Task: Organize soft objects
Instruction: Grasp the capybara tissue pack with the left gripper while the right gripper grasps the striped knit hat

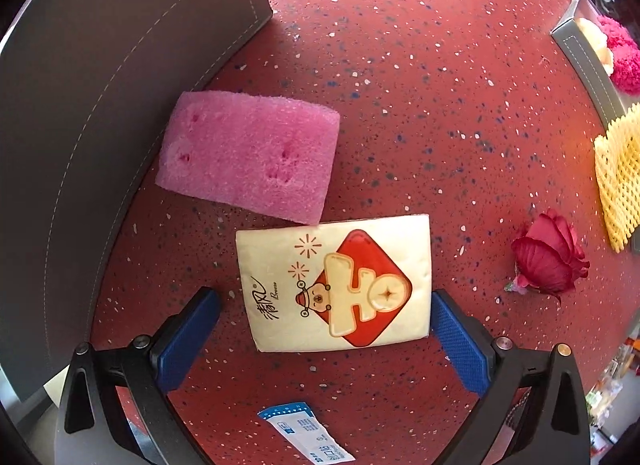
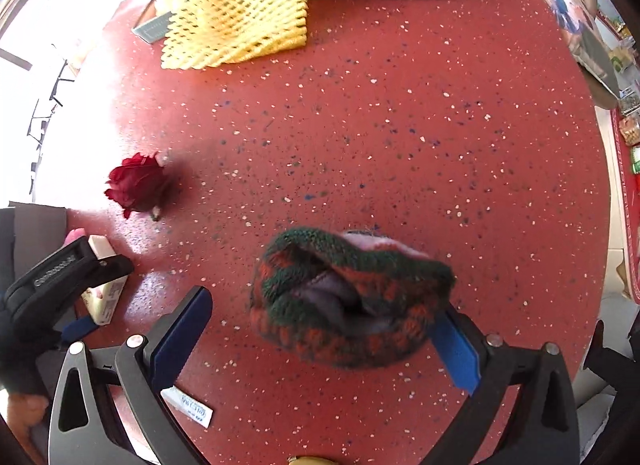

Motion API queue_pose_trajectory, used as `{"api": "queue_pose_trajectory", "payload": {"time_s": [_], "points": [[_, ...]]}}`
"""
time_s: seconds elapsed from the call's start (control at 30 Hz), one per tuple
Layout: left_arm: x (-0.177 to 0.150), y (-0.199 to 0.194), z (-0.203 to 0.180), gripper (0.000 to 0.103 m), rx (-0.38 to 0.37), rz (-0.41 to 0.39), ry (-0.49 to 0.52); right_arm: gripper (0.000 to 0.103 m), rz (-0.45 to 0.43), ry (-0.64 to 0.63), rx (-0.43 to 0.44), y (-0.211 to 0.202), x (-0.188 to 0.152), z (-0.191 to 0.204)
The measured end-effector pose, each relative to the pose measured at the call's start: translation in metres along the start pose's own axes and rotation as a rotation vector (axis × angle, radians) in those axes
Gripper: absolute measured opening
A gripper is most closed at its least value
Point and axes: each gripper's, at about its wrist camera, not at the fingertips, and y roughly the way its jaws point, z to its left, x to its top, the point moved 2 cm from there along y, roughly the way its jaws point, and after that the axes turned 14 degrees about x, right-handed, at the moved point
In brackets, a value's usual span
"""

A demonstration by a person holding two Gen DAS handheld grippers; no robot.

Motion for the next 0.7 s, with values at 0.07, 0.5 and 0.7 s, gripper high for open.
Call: {"api": "queue_pose_trajectory", "payload": {"time_s": [0.07, 0.5, 0.7], "points": [[-0.002, 0.005, 0.001, 0.103, 0.001, 0.022, 0.013, 0.079, 0.009, -0.001, -0.016, 0.006, 0.002, 0.000], [0.003, -0.017, -0.009, 0.077, 0.022, -0.099, 0.241, 0.036, 0.063, 0.012, 0.020, 0.011, -0.020, -0.001], [-0.011, -0.012, 0.001, 0.077, 0.035, -0.118, 0.351, 0.036, 0.056, 0.002, 0.047, 0.002, -0.053, 0.005]]}}
